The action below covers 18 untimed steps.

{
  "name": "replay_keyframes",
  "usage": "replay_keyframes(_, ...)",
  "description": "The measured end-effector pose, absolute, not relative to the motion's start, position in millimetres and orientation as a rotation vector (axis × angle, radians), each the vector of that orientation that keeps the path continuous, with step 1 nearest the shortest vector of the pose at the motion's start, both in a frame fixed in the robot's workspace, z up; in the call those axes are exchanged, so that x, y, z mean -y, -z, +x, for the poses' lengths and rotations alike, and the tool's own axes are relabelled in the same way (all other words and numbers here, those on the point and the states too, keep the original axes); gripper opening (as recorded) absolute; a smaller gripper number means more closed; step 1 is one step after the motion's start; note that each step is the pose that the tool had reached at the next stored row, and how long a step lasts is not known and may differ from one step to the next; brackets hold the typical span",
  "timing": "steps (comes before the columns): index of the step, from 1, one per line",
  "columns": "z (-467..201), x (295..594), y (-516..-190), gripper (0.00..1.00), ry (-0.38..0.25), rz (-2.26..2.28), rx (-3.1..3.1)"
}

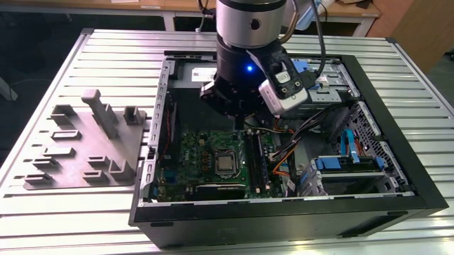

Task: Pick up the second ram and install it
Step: 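Insert the second ram into the second slot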

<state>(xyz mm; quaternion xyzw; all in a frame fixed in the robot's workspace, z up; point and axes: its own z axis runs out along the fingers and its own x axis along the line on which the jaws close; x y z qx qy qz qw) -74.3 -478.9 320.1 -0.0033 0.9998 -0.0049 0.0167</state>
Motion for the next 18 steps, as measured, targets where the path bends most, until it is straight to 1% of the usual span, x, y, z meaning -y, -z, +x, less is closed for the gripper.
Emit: replay_keyframes(18, -63.8, 478.9, -315.9, 0.11, 0.016, 0.011, -3.108)
